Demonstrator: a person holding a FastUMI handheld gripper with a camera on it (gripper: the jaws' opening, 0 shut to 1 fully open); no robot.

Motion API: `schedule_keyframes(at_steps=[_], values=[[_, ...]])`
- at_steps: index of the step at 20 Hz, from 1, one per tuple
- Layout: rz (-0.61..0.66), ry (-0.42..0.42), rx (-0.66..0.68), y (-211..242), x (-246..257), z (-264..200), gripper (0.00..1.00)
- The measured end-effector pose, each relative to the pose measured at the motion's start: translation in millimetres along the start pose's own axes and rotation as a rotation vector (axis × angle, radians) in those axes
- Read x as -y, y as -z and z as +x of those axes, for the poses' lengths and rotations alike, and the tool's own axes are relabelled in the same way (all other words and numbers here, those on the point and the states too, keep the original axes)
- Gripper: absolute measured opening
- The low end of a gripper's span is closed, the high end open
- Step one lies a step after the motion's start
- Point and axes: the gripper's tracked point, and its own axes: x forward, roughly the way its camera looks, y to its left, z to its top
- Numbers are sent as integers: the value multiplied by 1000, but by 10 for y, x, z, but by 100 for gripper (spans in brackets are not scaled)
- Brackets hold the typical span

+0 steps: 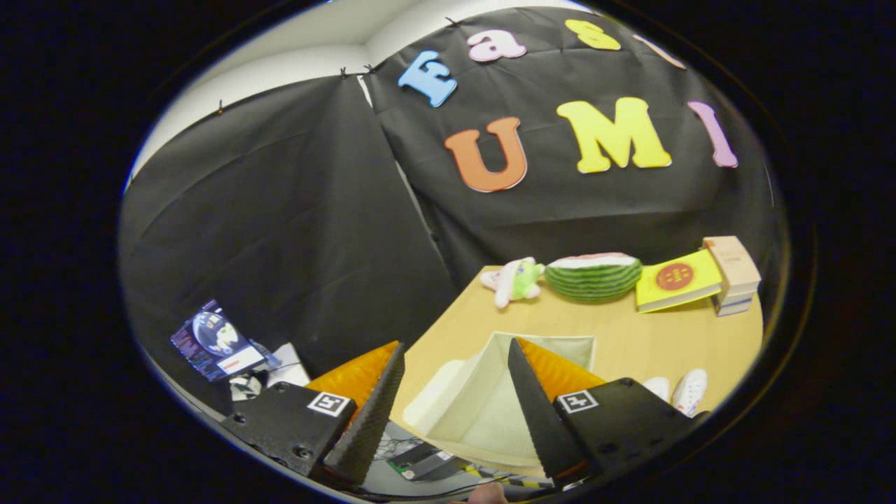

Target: Open the storage box then place both shoes into the box .Put the left shoe in first, then the right shoe, with the right side of both shoes facing outward in a uniform manner.

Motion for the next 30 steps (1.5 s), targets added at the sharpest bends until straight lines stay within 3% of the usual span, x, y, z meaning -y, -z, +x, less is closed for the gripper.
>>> schedule_keyframes(at_steps=[7, 10, 14, 20, 25, 30], values=[[-11, 222, 33, -50, 761, -448, 96], [1, 339, -22, 179, 1328, -616, 96], [59, 427, -166, 736, 1957, -773, 96], [162, 417, -401, 1687, 2668, -639, 95], [219, 359, -572, 2308, 2912, -438, 90], [296, 329, -651, 2618, 3039, -260, 73]])
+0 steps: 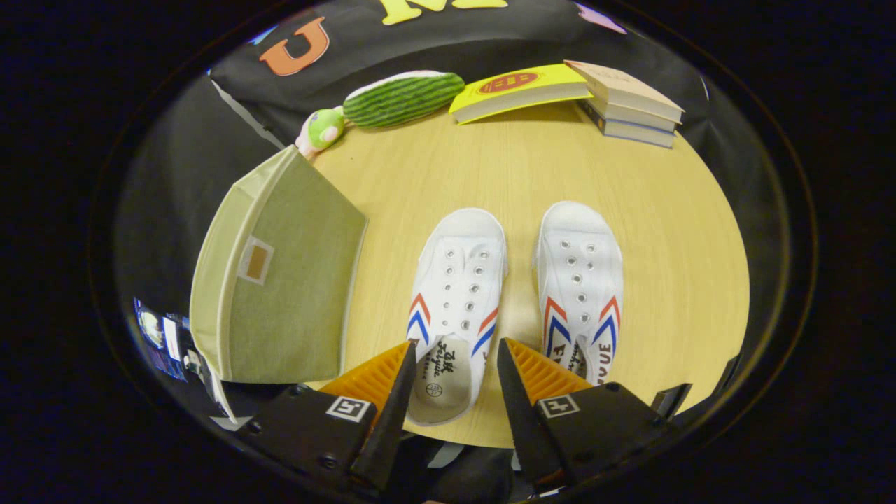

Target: Open the storage box then place both shoes into the box .Put the left shoe in first, then the right shoe, with the right side of both shoes facing outward in a uniform manner.

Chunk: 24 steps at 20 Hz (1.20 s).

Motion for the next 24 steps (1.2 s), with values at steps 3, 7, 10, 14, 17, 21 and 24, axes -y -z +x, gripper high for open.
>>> schedule_keyframes(at_steps=[3, 7, 10, 14, 17, 21, 24], values=[[30, -2, -51, 33, 70, 189, 63], [79, 15, -98, 65, 143, 378, 49], [146, -15, -128, 81, 99, 477, 36], [175, -31, -152, 76, 77, 468, 19], [257, -71, -152, 89, 46, 431, 6], [302, -108, -114, 122, -53, 302, 6], [345, -164, -96, 23, -239, 41, 6]])
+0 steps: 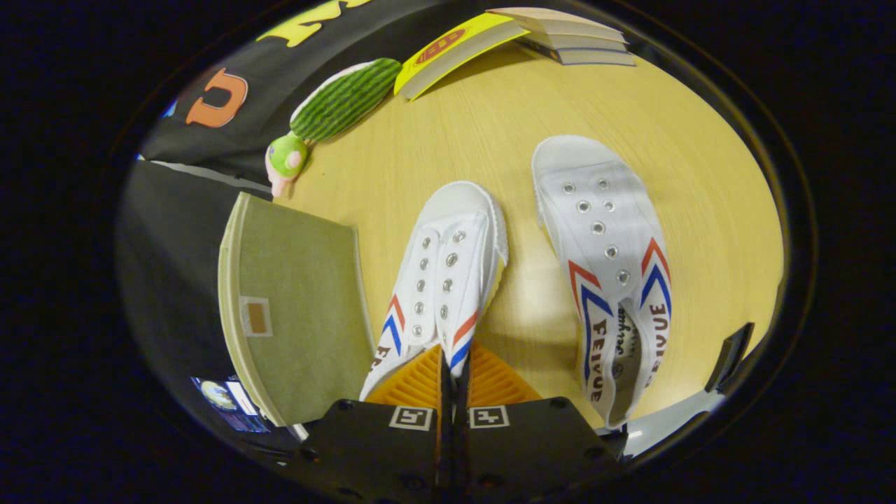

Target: Open the storage box then place both shoes into the box .Put the left shoe in first, then the right shoe, with the right side of both shoes facing outward in a uniform manner.

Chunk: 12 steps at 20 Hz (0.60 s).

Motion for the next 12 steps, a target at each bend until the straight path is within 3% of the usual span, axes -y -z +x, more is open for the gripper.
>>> schedule_keyframes(at_steps=[4, 8, 12], values=[[-38, -50, 39, 20, -335, -504, 6], [-112, -148, 43, 125, -1049, -1130, 6], [-154, -191, 10, 253, -1739, -1296, 5]])
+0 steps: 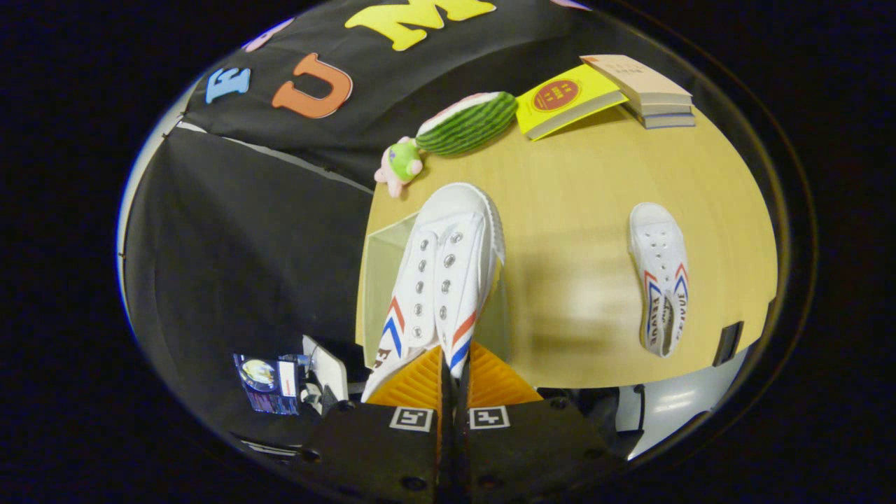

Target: Open the storage box then place both shoes into the box .Put the left shoe in first, then the right shoe, with the right side of both shoes facing outward in a uniform manner.

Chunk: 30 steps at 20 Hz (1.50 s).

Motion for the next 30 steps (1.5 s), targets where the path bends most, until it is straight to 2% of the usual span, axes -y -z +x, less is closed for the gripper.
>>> schedule_keyframes(at_steps=[6, 12, 17, 20, 21, 25, 27, 28, 30], values=[[-70, 15, -64, 68, -645, 726, 6], [-120, 97, -116, 112, -774, 1519, 6], [-50, 137, -141, 108, -664, 1887, 6], [9, 82, -140, 133, -811, 1972, 7], [14, 66, -129, 97, -856, 1979, 15], [-57, 35, -78, 17, -1022, 1898, 72], [-103, 37, -39, -42, -1061, 1791, 77], [-121, 41, -20, -74, -1074, 1714, 84], [-148, 45, 22, -155, -1083, 1554, 86]])
